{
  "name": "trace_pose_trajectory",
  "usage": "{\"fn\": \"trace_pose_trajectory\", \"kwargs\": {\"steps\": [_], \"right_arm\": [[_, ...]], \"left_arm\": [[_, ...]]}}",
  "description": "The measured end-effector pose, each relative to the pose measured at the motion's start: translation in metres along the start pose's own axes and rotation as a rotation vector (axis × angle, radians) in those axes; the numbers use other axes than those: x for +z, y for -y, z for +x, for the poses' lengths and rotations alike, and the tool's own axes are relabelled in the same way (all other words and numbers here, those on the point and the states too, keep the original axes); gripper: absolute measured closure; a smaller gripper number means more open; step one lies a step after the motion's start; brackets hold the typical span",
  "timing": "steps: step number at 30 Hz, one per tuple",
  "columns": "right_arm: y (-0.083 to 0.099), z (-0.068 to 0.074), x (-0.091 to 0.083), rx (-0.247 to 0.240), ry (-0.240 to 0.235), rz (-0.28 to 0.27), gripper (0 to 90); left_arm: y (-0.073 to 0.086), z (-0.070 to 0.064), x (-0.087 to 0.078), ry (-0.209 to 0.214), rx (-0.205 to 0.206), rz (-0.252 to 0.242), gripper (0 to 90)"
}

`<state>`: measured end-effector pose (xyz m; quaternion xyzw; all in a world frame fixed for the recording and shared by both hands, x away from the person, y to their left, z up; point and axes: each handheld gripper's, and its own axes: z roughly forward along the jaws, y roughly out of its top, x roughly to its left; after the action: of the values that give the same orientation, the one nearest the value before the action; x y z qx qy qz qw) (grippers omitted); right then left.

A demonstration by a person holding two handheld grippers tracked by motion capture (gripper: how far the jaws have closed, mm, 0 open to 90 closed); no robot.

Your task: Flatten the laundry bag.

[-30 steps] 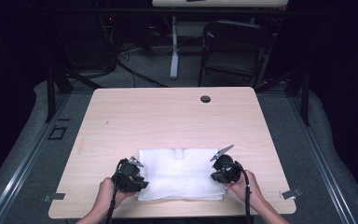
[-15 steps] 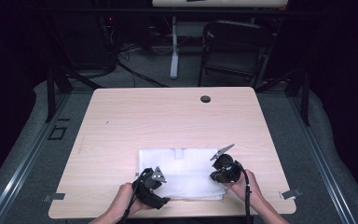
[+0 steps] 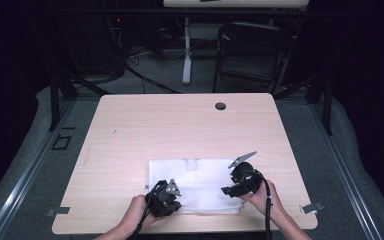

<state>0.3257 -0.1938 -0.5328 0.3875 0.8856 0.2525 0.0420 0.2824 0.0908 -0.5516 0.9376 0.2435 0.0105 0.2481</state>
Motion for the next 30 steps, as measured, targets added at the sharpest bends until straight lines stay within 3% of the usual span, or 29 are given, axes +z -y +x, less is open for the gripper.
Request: {"fn": "trace_pose_trajectory", "kwargs": {"steps": [10, 15, 23, 30], "right_arm": [[0.003, 0.005, -0.016, 0.002, 0.001, -0.043, 43.0], [0.011, 0.008, -0.027, 0.004, -0.014, -0.081, 53.0], [0.026, 0.023, -0.041, -0.046, -0.016, -0.116, 80.5], [0.03, 0.036, -0.033, -0.108, -0.037, -0.076, 89.6]], "left_arm": [[-0.01, 0.007, -0.013, 0.002, -0.069, -0.059, 89.0], [-0.015, 0.013, -0.02, -0.005, -0.095, -0.081, 89.0], [-0.021, 0.018, -0.022, -0.024, -0.136, -0.093, 89.2], [-0.021, 0.021, -0.023, -0.03, -0.156, -0.101, 89.2]]}}
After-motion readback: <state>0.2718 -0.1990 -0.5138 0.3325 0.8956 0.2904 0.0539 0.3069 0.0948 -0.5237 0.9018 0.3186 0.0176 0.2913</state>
